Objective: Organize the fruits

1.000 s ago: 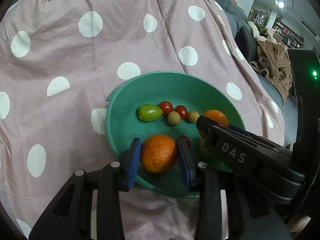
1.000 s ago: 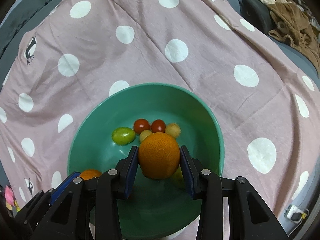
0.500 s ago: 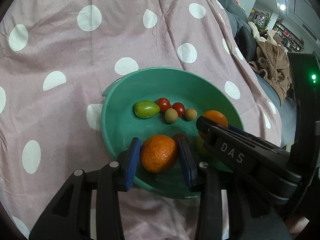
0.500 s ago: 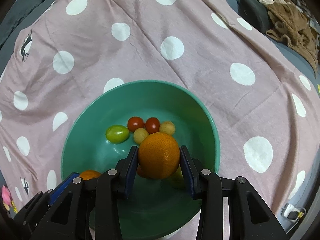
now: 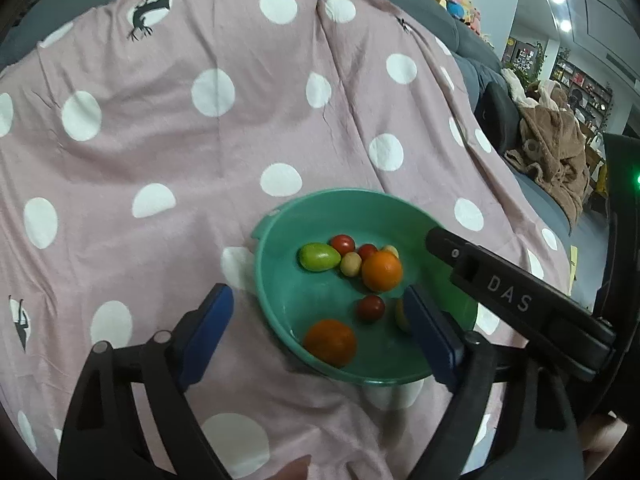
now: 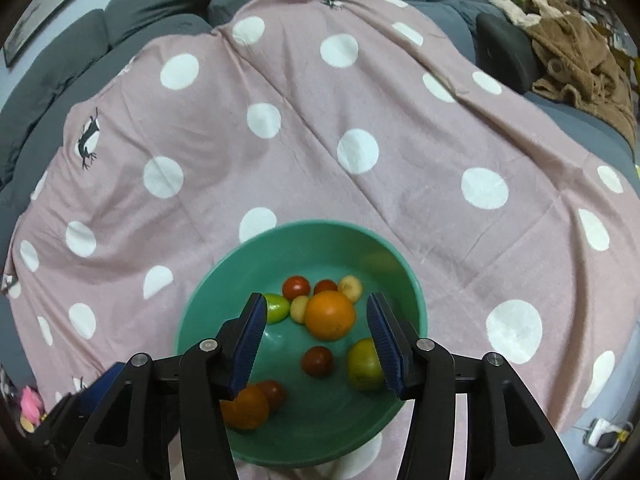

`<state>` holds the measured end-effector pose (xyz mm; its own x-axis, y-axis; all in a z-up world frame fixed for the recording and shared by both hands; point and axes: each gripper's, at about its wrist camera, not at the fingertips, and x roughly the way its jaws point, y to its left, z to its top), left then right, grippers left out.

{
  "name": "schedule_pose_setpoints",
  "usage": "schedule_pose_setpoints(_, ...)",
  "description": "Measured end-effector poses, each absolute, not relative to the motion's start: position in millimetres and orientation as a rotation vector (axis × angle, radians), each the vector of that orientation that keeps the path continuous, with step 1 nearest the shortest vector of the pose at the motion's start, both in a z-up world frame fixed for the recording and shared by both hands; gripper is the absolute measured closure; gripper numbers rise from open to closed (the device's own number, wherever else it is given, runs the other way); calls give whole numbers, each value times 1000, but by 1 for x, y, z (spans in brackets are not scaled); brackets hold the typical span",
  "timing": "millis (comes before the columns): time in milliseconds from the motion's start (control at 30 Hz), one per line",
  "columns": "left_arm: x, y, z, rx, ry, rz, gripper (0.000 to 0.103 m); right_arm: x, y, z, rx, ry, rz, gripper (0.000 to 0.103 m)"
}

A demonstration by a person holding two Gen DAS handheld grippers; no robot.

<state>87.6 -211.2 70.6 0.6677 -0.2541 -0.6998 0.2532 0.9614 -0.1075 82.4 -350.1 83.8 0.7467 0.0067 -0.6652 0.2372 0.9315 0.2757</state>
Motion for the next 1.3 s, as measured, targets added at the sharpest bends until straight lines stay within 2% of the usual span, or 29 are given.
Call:
schedule_pose_setpoints(400, 80, -205, 80, -5, 768, -267, 10, 75, -352, 94, 327, 696, -171, 50)
schedule_pose_setpoints(1300, 73, -195, 79, -61, 770, -271, 9, 75, -352, 94, 274, 705, -219, 50)
